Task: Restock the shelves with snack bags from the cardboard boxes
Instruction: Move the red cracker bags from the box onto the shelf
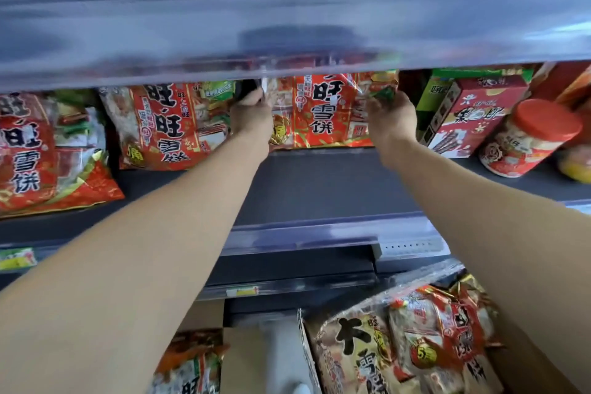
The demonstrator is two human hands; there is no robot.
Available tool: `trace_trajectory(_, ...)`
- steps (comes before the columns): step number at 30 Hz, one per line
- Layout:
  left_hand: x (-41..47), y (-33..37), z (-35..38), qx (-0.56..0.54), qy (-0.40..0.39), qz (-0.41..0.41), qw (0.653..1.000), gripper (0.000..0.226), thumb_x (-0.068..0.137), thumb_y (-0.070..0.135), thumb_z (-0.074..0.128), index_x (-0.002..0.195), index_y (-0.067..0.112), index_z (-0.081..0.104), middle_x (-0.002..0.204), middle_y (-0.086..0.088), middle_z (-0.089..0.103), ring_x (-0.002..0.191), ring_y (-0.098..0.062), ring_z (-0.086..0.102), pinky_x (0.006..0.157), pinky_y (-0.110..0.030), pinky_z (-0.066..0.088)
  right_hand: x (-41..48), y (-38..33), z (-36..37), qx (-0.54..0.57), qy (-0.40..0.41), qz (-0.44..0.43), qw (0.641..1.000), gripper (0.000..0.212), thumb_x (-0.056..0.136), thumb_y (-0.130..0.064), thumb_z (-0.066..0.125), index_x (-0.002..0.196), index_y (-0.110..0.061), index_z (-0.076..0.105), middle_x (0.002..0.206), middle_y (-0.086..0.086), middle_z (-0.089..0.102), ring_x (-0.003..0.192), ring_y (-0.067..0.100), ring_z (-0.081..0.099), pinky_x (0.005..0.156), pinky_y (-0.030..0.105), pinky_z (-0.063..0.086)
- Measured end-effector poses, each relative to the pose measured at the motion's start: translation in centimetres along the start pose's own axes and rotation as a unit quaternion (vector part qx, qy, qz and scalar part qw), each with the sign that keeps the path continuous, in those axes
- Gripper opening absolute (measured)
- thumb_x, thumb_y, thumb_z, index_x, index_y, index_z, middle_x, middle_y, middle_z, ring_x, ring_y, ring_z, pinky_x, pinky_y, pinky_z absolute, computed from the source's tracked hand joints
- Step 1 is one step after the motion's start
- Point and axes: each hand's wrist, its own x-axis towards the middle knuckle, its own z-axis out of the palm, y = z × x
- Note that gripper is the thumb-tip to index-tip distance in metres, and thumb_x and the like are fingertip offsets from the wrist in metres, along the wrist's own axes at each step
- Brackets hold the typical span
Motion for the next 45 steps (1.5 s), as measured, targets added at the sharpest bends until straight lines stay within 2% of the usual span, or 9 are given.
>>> trace_trajectory(3,1.4,-0.4,0.0,0.027,-0.025,-0.004,0.999,0.042,0.097,0.005,0.048,0.135,0.021,0.053,0.134,0.003,0.056,0.064,0.003,0.048,0.059,-0.014,0.043,0.8,0.1,0.9,0.001,-0.042,0.013,0.999,0.037,0.096,-0.017,0.049,0.132,-0.009,0.048,0.127,0.007,0.06,0.097,0.019,0.056,0.071,0.02,0.041)
trace_trajectory(9,3.3,-1.7,-0.2,0.039,-0.053,-0.022,0.998,0.049,0.092,-0.005,0.048,0.134,0.018,0.053,0.09,0.012,0.057,0.077,-0.002,0.052,0.072,-0.022,0.044,0.8,1.2,2.5,-0.075,-0.082,0.078,0.991,0.076,0.089,-0.034,0.055,0.151,-0.031,0.01,0.149,0.008,0.026,0.128,0.032,0.04,0.101,0.035,0.037)
trace_trajectory(12,3.2,-2.0,-0.1,0.038,-0.061,-0.005,0.997,0.049,0.091,-0.005,0.052,0.136,0.013,0.05,0.12,0.001,0.061,0.106,-0.013,0.057,0.096,-0.028,0.047,0.7,1.3,2.9,-0.096,-0.111,0.075,0.986,0.082,0.09,-0.034,0.057,0.151,-0.022,0.004,0.153,0.007,0.016,0.131,0.029,0.037,0.099,0.035,0.037)
trace_trajectory(15,2.9,-2.6,-0.1,0.033,-0.063,0.004,0.997,0.052,0.09,-0.008,0.052,0.138,0.008,0.047,0.141,-0.008,0.05,0.127,-0.02,0.05,0.11,-0.035,0.04,0.0,1.4,2.7,-0.082,-0.124,0.049,0.988,0.071,0.09,-0.026,0.057,0.148,-0.017,0.017,0.149,0.007,0.025,0.117,0.024,0.044,0.084,0.028,0.038)
trace_trajectory(21,1.0,-3.3,-0.1,0.065,-0.081,0.016,0.994,0.046,0.09,-0.006,0.051,0.133,0.009,0.054,0.136,-0.006,0.055,0.124,-0.018,0.052,0.108,-0.034,0.042,-1.8,1.9,1.4,-0.066,-0.178,0.01,0.982,0.048,0.093,-0.017,0.055,0.139,-0.016,0.041,0.104,-0.002,0.052,0.07,0.007,0.048,0.042,0.01,0.037)
trace_trajectory(26,-2.0,-3.5,0.1,0.079,-0.103,0.03,0.991,0.041,0.089,-0.007,0.051,0.128,0.006,0.057,0.122,-0.006,0.06,0.108,-0.016,0.056,0.102,-0.033,0.046,-3.5,2.5,-0.2,-0.086,-0.183,-0.017,0.979,0.034,0.093,-0.011,0.052,0.127,-0.015,0.054,0.104,0.001,0.058,0.086,0.016,0.05,0.052,0.021,0.038)
trace_trajectory(33,-10.8,-5.8,0.9,0.146,-0.21,0.048,0.966,0.032,0.092,-0.001,0.05,0.12,0.011,0.062,0.105,-0.002,0.062,0.107,-0.021,0.061,0.099,-0.038,0.049,-7.4,5.8,-5.7,-0.164,-0.189,-0.05,0.967,0.037,0.093,-0.013,0.054,0.13,-0.011,0.055,0.131,0.007,0.058,0.122,0.025,0.054,0.103,0.033,0.043)
trace_trajectory(43,-24.1,-13.1,4.6,0.253,-0.35,0.013,0.902,0.026,0.09,0.003,0.055,0.114,0.007,0.064,0.099,-0.005,0.062,0.09,-0.02,0.059,0.077,-0.025,0.048,-13.4,15.0,-17.5,-0.264,-0.197,-0.013,0.944,0.027,0.093,-0.01,0.05,0.115,-0.01,0.066,0.115,0.01,0.067,0.105,0.024,0.062,0.087,0.025,0.046)
trace_trajectory(45,-25.5,-15.2,5.5,0.281,-0.376,-0.027,0.883,0.027,0.089,0.006,0.059,0.116,0.007,0.063,0.106,-0.007,0.063,0.101,-0.022,0.06,0.086,-0.028,0.049,-13.6,17.4,-19.2,-0.299,-0.206,0.021,0.932,0.027,0.092,-0.011,0.051,0.114,-0.008,0.067,0.114,0.012,0.067,0.105,0.027,0.062,0.088,0.03,0.049)
